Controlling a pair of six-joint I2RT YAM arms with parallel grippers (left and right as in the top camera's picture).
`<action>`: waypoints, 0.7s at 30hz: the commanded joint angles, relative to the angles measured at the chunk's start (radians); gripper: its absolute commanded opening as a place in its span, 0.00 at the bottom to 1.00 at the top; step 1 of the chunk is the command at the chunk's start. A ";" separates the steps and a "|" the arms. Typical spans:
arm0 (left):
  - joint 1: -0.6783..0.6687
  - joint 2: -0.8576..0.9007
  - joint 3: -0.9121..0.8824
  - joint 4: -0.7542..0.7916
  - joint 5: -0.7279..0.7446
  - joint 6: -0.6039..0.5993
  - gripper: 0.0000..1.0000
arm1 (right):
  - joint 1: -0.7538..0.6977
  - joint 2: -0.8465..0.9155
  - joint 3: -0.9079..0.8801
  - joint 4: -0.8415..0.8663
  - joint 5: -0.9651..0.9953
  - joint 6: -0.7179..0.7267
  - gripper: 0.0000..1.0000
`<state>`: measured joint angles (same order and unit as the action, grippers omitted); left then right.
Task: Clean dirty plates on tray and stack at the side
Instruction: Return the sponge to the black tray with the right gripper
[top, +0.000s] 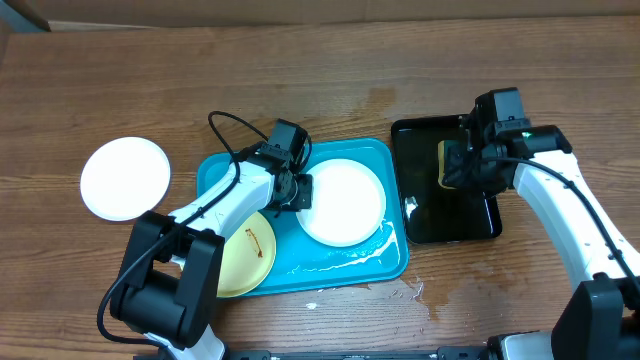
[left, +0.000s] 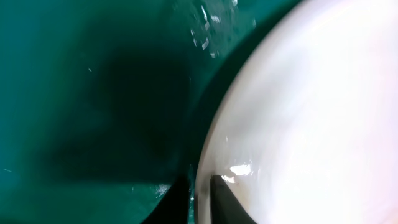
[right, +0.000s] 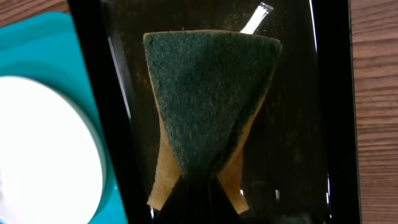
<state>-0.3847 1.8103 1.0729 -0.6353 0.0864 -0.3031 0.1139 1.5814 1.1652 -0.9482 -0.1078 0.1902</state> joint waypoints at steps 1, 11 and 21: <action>0.000 0.002 0.026 -0.032 0.011 0.079 0.44 | 0.001 -0.008 -0.054 0.046 0.026 0.020 0.05; -0.002 0.002 0.078 -0.106 0.098 0.005 0.28 | 0.001 -0.008 -0.134 0.137 0.026 0.020 0.40; -0.003 0.002 0.076 -0.144 0.087 0.001 0.24 | 0.001 -0.008 -0.134 0.137 0.029 0.019 0.54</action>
<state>-0.3847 1.8103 1.1355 -0.7761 0.1612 -0.2905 0.1139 1.5814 1.0363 -0.8146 -0.0887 0.2089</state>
